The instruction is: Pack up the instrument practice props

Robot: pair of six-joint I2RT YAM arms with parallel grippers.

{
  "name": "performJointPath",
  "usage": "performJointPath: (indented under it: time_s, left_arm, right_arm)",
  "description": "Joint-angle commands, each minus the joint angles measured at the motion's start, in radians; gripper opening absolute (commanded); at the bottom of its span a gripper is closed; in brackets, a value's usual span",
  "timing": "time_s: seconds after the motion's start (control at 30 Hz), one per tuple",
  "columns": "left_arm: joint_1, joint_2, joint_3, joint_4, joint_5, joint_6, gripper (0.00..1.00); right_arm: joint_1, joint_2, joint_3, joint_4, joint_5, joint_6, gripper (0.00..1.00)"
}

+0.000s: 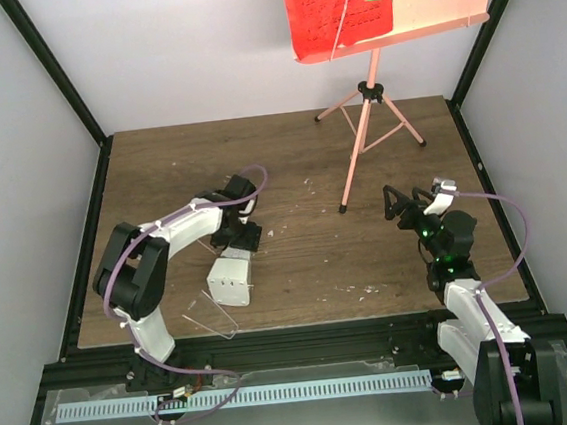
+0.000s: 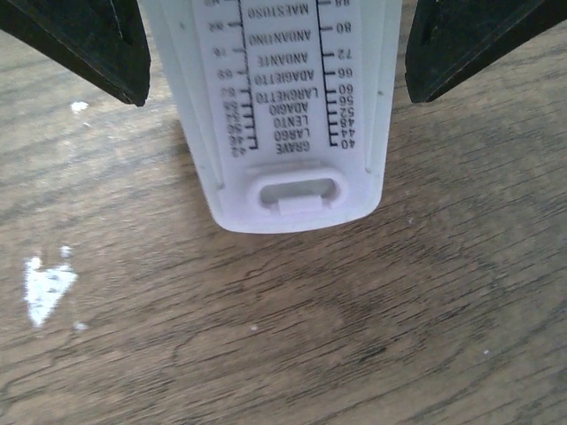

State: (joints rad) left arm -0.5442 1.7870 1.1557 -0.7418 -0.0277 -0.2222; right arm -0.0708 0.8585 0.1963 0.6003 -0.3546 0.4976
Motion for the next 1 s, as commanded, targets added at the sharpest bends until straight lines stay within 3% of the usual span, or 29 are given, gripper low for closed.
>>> performJointPath:
  time_s: [0.0,0.23,0.5,0.7,0.97]
  left_arm:
    - [-0.006,0.041,0.015,0.002,-0.051,0.012,0.8]
    - [-0.007,0.0,-0.013,0.063,-0.016,-0.021,0.65]
    - [-0.006,-0.161,-0.04,0.154,0.002,-0.074,0.5]
    - [-0.021,-0.315,-0.118,0.392,0.14,-0.074,0.44]
    - [-0.108,-0.41,-0.185,0.644,0.081,-0.007,0.42]
  right_arm:
    - [-0.006,-0.024,0.003,0.009,0.015,-0.007,1.0]
    - [-0.006,-0.065,-0.008,-0.015,0.026,-0.008,1.0]
    - [-0.006,-0.045,-0.004,-0.002,0.023,-0.002,1.0]
    - [-0.006,-0.064,-0.004,-0.017,0.01,-0.001,1.0]
    - [-0.006,-0.125,-0.032,-0.031,0.03,-0.011,1.0]
